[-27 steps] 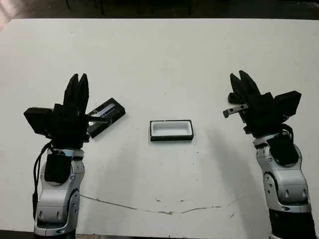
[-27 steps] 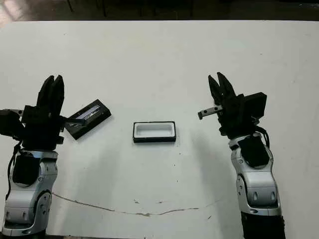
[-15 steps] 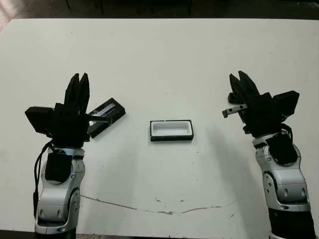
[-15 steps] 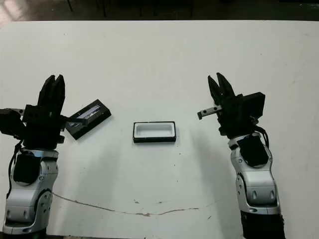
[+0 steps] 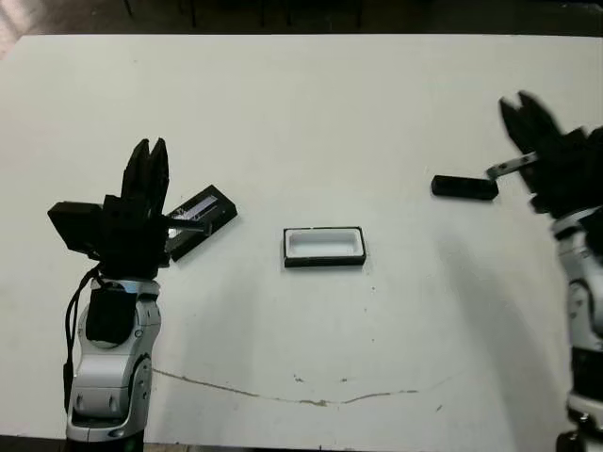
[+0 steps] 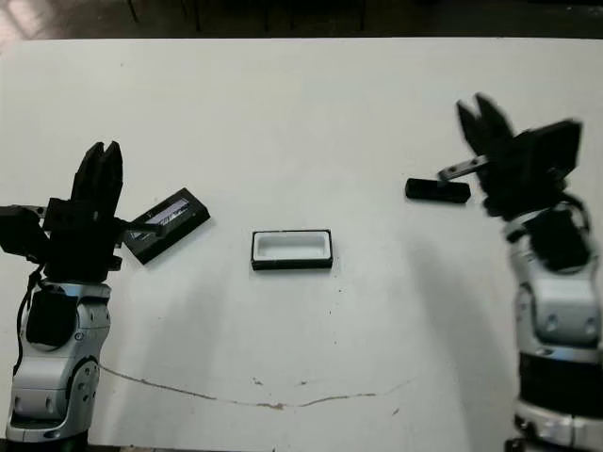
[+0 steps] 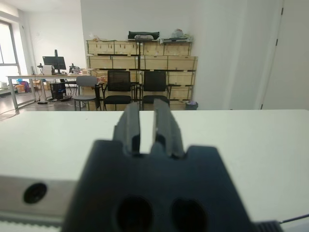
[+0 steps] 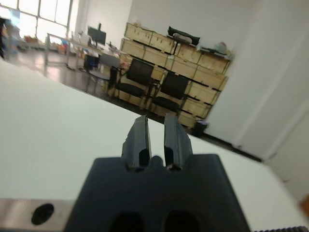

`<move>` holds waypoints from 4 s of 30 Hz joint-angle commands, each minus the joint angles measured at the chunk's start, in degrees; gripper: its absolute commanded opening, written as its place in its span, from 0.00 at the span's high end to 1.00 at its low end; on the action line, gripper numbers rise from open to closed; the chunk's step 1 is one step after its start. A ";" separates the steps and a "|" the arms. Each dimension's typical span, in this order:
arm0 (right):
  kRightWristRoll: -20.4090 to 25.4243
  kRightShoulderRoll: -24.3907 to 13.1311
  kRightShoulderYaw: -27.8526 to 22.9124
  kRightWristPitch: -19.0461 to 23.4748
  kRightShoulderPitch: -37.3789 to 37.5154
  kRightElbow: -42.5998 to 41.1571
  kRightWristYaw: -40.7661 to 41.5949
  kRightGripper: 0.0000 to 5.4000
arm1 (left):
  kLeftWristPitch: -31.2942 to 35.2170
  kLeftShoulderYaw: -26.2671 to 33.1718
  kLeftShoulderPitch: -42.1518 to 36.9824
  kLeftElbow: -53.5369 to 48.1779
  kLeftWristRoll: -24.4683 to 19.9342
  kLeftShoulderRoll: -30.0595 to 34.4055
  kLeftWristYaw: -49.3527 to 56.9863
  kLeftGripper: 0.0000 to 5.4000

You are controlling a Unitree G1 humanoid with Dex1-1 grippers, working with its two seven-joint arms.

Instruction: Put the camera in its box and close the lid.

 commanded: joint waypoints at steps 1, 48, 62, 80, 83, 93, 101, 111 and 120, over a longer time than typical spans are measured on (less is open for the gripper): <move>-3.98 -5.69 1.18 -2.12 -4.91 7.03 1.97 1.00 | 0.30 0.62 0.75 0.13 0.65 1.32 -0.26 1.00; -37.67 -3.88 34.64 -6.15 -38.37 72.37 10.32 1.00 | 0.76 1.01 2.10 0.27 0.39 2.79 -1.82 1.00; -38.33 -3.07 36.08 -7.08 -35.64 71.81 12.11 1.00 | 1.33 0.67 3.21 -0.96 0.63 2.84 -1.67 1.00; -38.95 -4.13 37.46 -12.02 -34.43 70.08 15.63 1.00 | 0.99 0.41 3.60 -0.93 0.36 2.56 -1.52 1.00; -37.98 -5.01 37.16 -14.02 -33.55 68.87 18.12 1.00 | 1.01 0.25 3.63 -1.00 0.52 2.57 -1.49 1.00; -34.32 -8.07 36.02 -15.07 -29.66 61.71 28.44 1.00 | 1.02 0.40 3.58 -0.84 0.36 2.84 -1.67 1.00; -33.84 -9.69 36.28 -12.30 -28.21 57.87 33.00 1.00 | 1.31 0.28 3.42 -0.85 0.21 2.55 -1.46 1.00; -33.90 -11.47 36.89 -11.65 -26.55 51.75 36.90 1.00 | 1.67 -0.16 2.76 -0.44 0.42 2.17 -1.16 1.00; -32.15 -13.07 35.90 -8.11 -23.48 42.28 40.96 1.00 | 1.86 -0.26 2.22 -0.16 0.32 2.32 -1.21 1.00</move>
